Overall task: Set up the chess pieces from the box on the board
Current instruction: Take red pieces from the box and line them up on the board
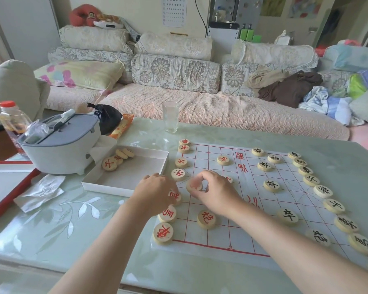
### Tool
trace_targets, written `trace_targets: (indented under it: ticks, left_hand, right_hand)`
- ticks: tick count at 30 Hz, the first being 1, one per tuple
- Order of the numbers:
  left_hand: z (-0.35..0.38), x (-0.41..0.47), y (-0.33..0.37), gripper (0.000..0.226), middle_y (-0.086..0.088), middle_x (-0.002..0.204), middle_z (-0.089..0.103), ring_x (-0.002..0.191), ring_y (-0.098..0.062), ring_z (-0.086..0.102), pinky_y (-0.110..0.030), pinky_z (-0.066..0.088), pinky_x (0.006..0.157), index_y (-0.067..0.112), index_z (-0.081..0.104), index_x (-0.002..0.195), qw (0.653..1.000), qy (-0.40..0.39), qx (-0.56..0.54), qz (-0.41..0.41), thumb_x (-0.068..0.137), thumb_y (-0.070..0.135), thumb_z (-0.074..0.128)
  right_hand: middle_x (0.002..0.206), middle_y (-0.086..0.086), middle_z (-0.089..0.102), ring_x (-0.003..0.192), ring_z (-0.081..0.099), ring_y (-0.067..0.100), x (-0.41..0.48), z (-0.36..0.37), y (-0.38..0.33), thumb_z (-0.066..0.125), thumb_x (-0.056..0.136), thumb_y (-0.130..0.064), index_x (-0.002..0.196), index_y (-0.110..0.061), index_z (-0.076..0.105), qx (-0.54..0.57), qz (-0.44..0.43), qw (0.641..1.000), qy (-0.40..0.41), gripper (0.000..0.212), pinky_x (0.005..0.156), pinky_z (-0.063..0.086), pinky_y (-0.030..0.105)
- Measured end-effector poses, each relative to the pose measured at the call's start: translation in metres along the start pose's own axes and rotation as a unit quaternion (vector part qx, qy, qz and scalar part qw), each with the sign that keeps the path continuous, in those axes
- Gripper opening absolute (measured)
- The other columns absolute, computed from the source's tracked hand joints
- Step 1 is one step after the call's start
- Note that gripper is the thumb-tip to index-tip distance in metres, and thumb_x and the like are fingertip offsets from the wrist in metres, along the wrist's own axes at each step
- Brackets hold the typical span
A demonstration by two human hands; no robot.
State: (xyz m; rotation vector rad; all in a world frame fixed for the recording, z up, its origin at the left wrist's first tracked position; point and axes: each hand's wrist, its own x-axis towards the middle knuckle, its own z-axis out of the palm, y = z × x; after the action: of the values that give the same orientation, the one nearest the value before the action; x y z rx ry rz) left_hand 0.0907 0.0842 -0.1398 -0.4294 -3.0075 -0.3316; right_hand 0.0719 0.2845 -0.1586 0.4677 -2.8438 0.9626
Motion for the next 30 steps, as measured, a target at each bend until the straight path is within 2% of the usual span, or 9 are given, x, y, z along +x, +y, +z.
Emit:
trace_targets:
  ticks: [4, 8, 10, 13, 16, 19, 21, 26, 30]
  left_hand:
    - [-0.002, 0.001, -0.003, 0.022, 0.011, 0.105, 0.065, 0.107, -0.014, 0.050, -0.028, 0.033, 0.089, 0.036, 0.066, 0.109, 1.000, -0.008, 0.011, -0.003, 0.087, 0.041, 0.064]
    - [-0.005, 0.005, -0.004, 0.023, 0.007, 0.109, 0.062, 0.108, -0.016, 0.049, -0.030, 0.036, 0.089, 0.034, 0.065, 0.110, 1.000, -0.012, -0.025, -0.010, 0.088, 0.041, 0.061]
    - [-0.009, 0.011, -0.008, 0.025, 0.004, 0.110, 0.060, 0.111, -0.018, 0.048, -0.032, 0.037, 0.089, 0.032, 0.064, 0.113, 0.999, 0.010, -0.040, -0.017, 0.090, 0.040, 0.057]
    - [-0.014, 0.027, -0.013, 0.029, 0.002, 0.117, 0.058, 0.116, -0.020, 0.046, -0.035, 0.037, 0.094, 0.031, 0.060, 0.121, 0.998, 0.046, -0.031, -0.015, 0.094, 0.033, 0.049]
    - [-0.008, 0.041, -0.013, 0.033, 0.003, 0.124, 0.056, 0.117, -0.021, 0.044, -0.037, 0.036, 0.097, 0.030, 0.057, 0.126, 0.999, 0.054, 0.000, -0.010, 0.094, 0.030, 0.046]
    - [0.003, 0.049, -0.010, 0.037, 0.003, 0.133, 0.049, 0.123, -0.021, 0.037, -0.038, 0.034, 0.097, 0.031, 0.054, 0.129, 0.999, 0.019, 0.031, -0.011, 0.094, 0.032, 0.044]
    - [0.007, 0.052, -0.013, 0.039, 0.000, 0.136, 0.046, 0.126, -0.023, 0.034, -0.040, 0.034, 0.100, 0.032, 0.052, 0.132, 0.999, -0.016, 0.026, -0.026, 0.095, 0.036, 0.041]
    - [0.007, 0.055, -0.019, 0.038, -0.001, 0.121, 0.054, 0.115, -0.023, 0.039, -0.037, 0.035, 0.095, 0.032, 0.054, 0.129, 0.998, -0.041, -0.024, -0.039, 0.097, 0.037, 0.035]
    - [0.008, 0.056, -0.021, 0.037, -0.002, 0.119, 0.051, 0.116, -0.024, 0.039, -0.037, 0.036, 0.093, 0.032, 0.055, 0.127, 0.998, -0.036, -0.038, -0.039, 0.095, 0.034, 0.036]
  right_hand:
    - [0.107, -0.017, 0.059, 0.070, 0.044, -0.006, 0.001, 0.007, 0.000, 0.072, 0.084, -0.045, 0.095, -0.035, 0.057, 0.000, 0.011, 1.000, -0.002, 0.021, 0.068, 0.038, 0.024]
    - [0.099, -0.018, 0.059, 0.069, 0.046, -0.004, 0.010, 0.006, -0.004, 0.068, 0.086, -0.051, 0.096, -0.035, 0.058, -0.001, 0.022, 1.000, 0.019, 0.022, 0.062, 0.034, 0.017]
    - [0.102, -0.017, 0.061, 0.075, 0.051, 0.001, 0.024, 0.002, -0.005, 0.069, 0.085, -0.051, 0.097, -0.033, 0.060, 0.012, 0.035, 0.999, 0.033, 0.023, 0.065, 0.038, 0.020]
    - [0.107, -0.016, 0.062, 0.096, 0.057, 0.007, 0.052, -0.002, -0.004, 0.069, 0.085, -0.050, 0.101, -0.030, 0.063, 0.020, 0.058, 0.997, 0.047, 0.026, 0.076, 0.042, 0.026]
    - [0.105, -0.012, 0.064, 0.099, 0.058, 0.011, 0.083, -0.002, -0.004, 0.070, 0.085, -0.047, 0.100, -0.027, 0.064, 0.006, 0.077, 0.995, 0.066, 0.026, 0.078, 0.042, 0.028]
    - [0.103, -0.011, 0.064, 0.098, 0.059, 0.013, 0.111, 0.000, -0.003, 0.070, 0.084, -0.048, 0.098, -0.028, 0.062, -0.001, 0.095, 0.993, 0.066, 0.026, 0.081, 0.047, 0.030]
    - [0.102, -0.010, 0.063, 0.097, 0.059, 0.014, 0.128, 0.003, -0.001, 0.071, 0.083, -0.046, 0.097, -0.028, 0.061, -0.003, 0.105, 0.993, 0.056, 0.024, 0.079, 0.046, 0.029]
    - [0.101, -0.010, 0.061, 0.097, 0.059, 0.016, 0.156, 0.021, 0.003, 0.074, 0.080, -0.043, 0.096, -0.027, 0.061, -0.029, 0.128, 0.990, 0.043, 0.025, 0.079, 0.047, 0.030]
    - [0.097, -0.011, 0.059, 0.096, 0.059, 0.016, 0.165, 0.036, 0.003, 0.075, 0.079, -0.044, 0.089, -0.030, 0.060, -0.036, 0.139, 0.989, 0.042, 0.023, 0.079, 0.045, 0.029]
